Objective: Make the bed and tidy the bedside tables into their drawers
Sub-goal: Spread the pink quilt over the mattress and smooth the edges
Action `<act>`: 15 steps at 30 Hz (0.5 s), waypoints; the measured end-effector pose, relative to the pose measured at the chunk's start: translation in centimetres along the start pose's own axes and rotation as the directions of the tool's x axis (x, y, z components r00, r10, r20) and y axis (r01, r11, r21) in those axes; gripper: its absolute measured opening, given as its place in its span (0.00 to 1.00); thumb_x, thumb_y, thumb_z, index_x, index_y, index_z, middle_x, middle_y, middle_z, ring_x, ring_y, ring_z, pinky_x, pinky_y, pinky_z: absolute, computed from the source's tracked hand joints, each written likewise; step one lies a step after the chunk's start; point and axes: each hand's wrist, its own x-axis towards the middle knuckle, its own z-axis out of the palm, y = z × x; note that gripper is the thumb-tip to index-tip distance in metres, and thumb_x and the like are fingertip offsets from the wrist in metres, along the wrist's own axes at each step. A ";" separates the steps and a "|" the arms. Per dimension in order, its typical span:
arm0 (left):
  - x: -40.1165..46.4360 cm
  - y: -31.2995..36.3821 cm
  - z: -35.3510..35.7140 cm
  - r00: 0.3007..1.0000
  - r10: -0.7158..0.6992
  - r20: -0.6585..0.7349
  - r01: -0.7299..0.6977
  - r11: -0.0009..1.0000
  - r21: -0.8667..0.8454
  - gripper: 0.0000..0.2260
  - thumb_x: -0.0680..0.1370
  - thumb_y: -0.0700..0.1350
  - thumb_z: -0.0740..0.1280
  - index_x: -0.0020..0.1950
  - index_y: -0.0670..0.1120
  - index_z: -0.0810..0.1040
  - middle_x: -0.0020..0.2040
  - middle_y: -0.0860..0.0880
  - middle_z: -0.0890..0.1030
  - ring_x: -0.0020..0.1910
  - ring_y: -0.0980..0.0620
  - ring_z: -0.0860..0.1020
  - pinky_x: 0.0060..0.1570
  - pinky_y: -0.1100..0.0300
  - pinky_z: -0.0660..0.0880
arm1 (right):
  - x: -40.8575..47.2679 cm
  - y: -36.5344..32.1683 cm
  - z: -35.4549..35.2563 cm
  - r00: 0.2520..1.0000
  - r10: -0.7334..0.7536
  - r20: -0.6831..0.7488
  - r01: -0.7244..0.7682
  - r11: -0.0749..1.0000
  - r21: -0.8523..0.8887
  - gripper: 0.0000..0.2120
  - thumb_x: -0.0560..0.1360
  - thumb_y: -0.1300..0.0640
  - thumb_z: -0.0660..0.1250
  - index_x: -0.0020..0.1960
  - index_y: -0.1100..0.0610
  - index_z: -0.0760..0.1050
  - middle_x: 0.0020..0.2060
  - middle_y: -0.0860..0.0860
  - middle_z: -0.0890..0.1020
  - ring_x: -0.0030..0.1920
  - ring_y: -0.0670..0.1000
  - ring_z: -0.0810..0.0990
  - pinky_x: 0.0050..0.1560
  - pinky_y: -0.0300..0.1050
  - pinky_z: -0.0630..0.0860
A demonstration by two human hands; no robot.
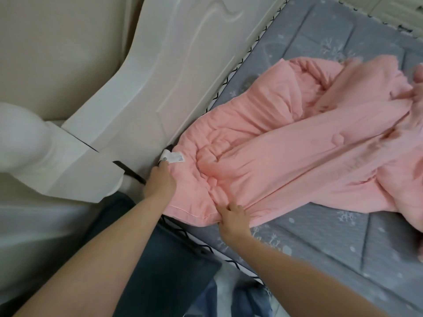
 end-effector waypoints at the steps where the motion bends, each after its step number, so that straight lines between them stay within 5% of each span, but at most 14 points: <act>1: 0.0 -0.2 0.6 0.999 0.051 0.004 -0.051 0.999 0.015 0.19 0.79 0.42 0.58 0.70 0.48 0.67 0.65 0.42 0.72 0.60 0.41 0.74 0.57 0.44 0.75 | 0.4 -0.2 0.4 1.000 -0.001 0.017 0.001 1.000 0.011 0.24 0.75 0.59 0.59 0.70 0.48 0.67 0.58 0.56 0.72 0.58 0.60 0.71 0.55 0.51 0.68; 6: -1.8 0.3 3.5 0.955 0.220 0.200 -0.220 0.975 -0.020 0.18 0.78 0.41 0.61 0.68 0.49 0.71 0.65 0.45 0.72 0.63 0.44 0.72 0.62 0.48 0.72 | 0.2 -0.2 0.8 0.970 -0.076 0.232 0.014 0.967 0.256 0.33 0.75 0.67 0.59 0.77 0.52 0.58 0.70 0.58 0.66 0.69 0.59 0.68 0.67 0.44 0.64; 11: -3.7 2.9 3.9 0.920 0.241 0.308 -0.228 0.970 -0.080 0.15 0.79 0.43 0.61 0.65 0.51 0.74 0.64 0.48 0.75 0.62 0.47 0.74 0.62 0.51 0.72 | -2.6 -0.4 -0.1 0.986 0.026 0.167 -0.104 0.869 0.483 0.35 0.71 0.74 0.54 0.75 0.53 0.64 0.71 0.56 0.68 0.71 0.54 0.67 0.67 0.38 0.62; 15: -4.7 5.7 1.7 0.889 0.290 0.355 -0.293 0.955 -0.046 0.12 0.79 0.46 0.60 0.61 0.52 0.76 0.63 0.51 0.77 0.61 0.47 0.75 0.63 0.49 0.71 | -4.1 1.2 -2.6 0.978 0.152 0.143 -0.208 0.771 0.602 0.32 0.72 0.73 0.54 0.73 0.54 0.66 0.69 0.56 0.71 0.69 0.54 0.70 0.58 0.35 0.65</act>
